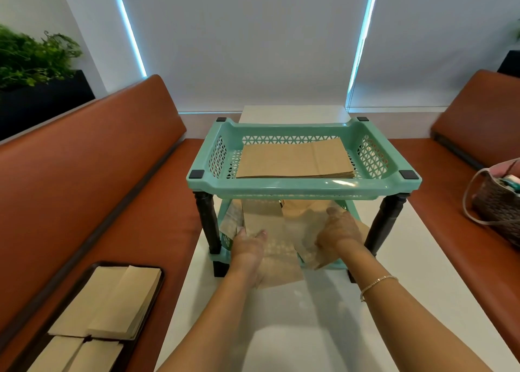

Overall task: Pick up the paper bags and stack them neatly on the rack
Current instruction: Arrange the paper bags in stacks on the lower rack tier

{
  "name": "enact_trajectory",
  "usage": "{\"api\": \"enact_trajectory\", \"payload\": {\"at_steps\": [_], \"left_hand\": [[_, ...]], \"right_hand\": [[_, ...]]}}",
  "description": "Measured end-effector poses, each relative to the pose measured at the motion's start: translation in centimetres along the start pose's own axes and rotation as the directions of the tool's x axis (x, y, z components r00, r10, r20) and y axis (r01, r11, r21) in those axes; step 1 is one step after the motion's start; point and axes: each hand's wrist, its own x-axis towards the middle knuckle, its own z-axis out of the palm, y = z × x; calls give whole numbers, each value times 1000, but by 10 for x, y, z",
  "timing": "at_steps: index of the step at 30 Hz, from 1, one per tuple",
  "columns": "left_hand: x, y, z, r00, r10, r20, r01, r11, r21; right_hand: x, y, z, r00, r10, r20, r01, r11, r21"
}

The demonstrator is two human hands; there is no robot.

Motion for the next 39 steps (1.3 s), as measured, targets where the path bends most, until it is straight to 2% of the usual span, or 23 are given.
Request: {"api": "enact_trajectory", "payload": {"at_steps": [2, 4, 6, 8, 10, 12, 14, 16, 17, 20, 24, 27, 29, 31, 33, 36, 39], "left_hand": [[0, 0, 0, 1000, 5, -10, -5, 1000, 13], [0, 1, -1, 999, 8, -31, -8, 1000, 8], [1, 3, -1, 998, 3, -65, -4, 1000, -12], [-1, 6, -1, 997, 0, -79, -1, 1000, -14], [-2, 7, 1, 997, -2, -73, 1, 1000, -20], [-6, 9, 4, 998, -20, -56, 17, 999, -48], [-10, 10, 7, 998, -46, -38, 42, 993, -108], [-11, 9, 9, 998, -55, -29, 50, 990, -134], [-12, 9, 10, 998, -59, -30, 54, 989, -137], [-11, 7, 10, 997, -75, -34, 69, 985, -160], [-13, 10, 9, 997, -71, -5, 69, 977, -201], [-6, 21, 0, 995, -72, 68, 92, 920, -382], [0, 28, -6, 995, -13, 96, 61, 850, -523], [3, 32, -8, 996, 29, 86, 26, 818, -574], [2, 34, -7, 998, 10, 57, 25, 822, -570], [5, 32, -6, 999, 2, -37, -23, 821, -570], [5, 34, -5, 992, 8, -123, -78, 816, -572]], "right_hand": [[0, 2, -4, 999, -29, -35, 34, 988, 151], [1, 5, -8, 990, -8, -139, 53, 943, 329], [2, 7, -10, 982, 76, -175, 39, 817, 576], [-1, 5, -9, 992, 94, -83, 4, 639, 769], [-7, 2, -4, 999, 27, 29, -38, 545, 838], [-13, -2, 5, 994, -25, 109, -75, 572, 817], [-18, -5, 18, 986, -33, 163, -95, 693, 715], [-24, -9, 29, 987, -47, 155, -54, 809, 586], [-26, -12, 33, 989, -57, 139, -31, 826, 563], [-32, -15, 38, 991, -74, 115, -7, 813, 582], [-37, -14, 32, 978, -99, 184, -42, 772, 634], [-38, -7, 20, 936, -160, 312, -153, 614, 775], [-38, -1, 18, 914, -189, 358, -196, 566, 801], [-36, 0, 21, 916, -152, 370, -249, 506, 825], [-37, -1, 23, 914, -82, 396, -347, 347, 872], [-39, -2, 21, 877, -37, 478, -477, 32, 878], [-40, -1, 23, 886, -56, 460, -463, -152, 873]]}}
